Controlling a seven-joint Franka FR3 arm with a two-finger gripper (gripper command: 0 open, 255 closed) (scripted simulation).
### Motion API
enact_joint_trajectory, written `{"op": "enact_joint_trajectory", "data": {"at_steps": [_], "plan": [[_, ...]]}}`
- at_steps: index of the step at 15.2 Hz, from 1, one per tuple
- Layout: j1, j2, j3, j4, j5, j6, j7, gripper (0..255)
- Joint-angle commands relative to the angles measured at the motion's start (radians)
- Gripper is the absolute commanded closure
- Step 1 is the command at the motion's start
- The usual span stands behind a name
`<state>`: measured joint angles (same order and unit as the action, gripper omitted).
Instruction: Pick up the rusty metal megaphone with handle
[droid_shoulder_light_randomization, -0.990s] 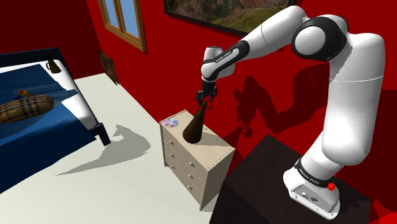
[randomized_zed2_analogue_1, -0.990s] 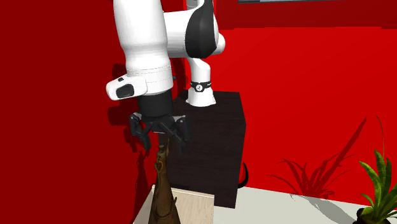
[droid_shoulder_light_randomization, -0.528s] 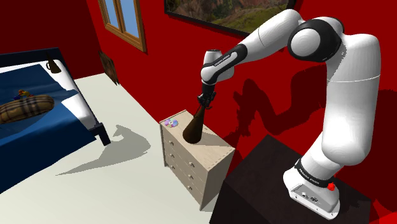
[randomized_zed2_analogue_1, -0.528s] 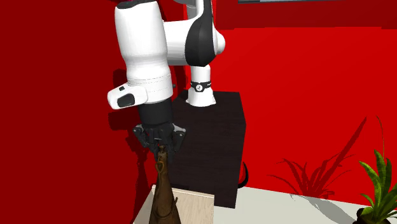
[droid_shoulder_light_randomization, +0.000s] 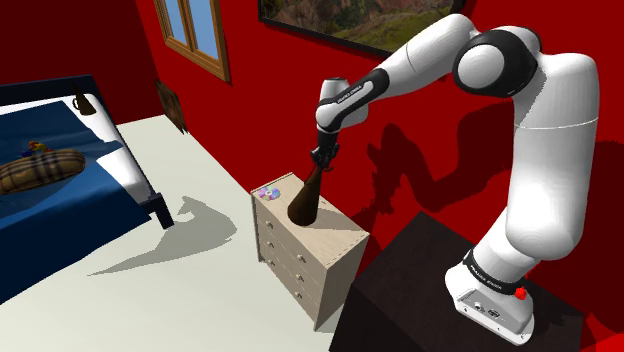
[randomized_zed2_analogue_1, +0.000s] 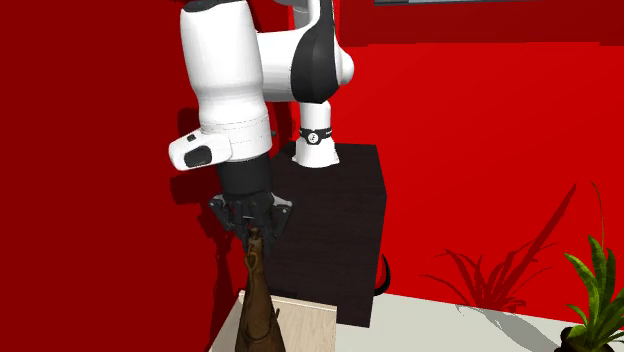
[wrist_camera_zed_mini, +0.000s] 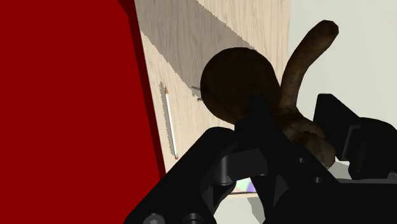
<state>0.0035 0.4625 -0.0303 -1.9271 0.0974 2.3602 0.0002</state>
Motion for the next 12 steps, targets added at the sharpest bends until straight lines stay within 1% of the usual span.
{"op": "enact_joint_trajectory", "data": {"at_steps": [1, 12], "plan": [[0.001, -0.014, 0.000, 0.003, -0.001, -0.015, 0.002, 255], [0.003, -0.105, -0.005, 0.030, -0.012, -0.133, 0.014, 255]]}}
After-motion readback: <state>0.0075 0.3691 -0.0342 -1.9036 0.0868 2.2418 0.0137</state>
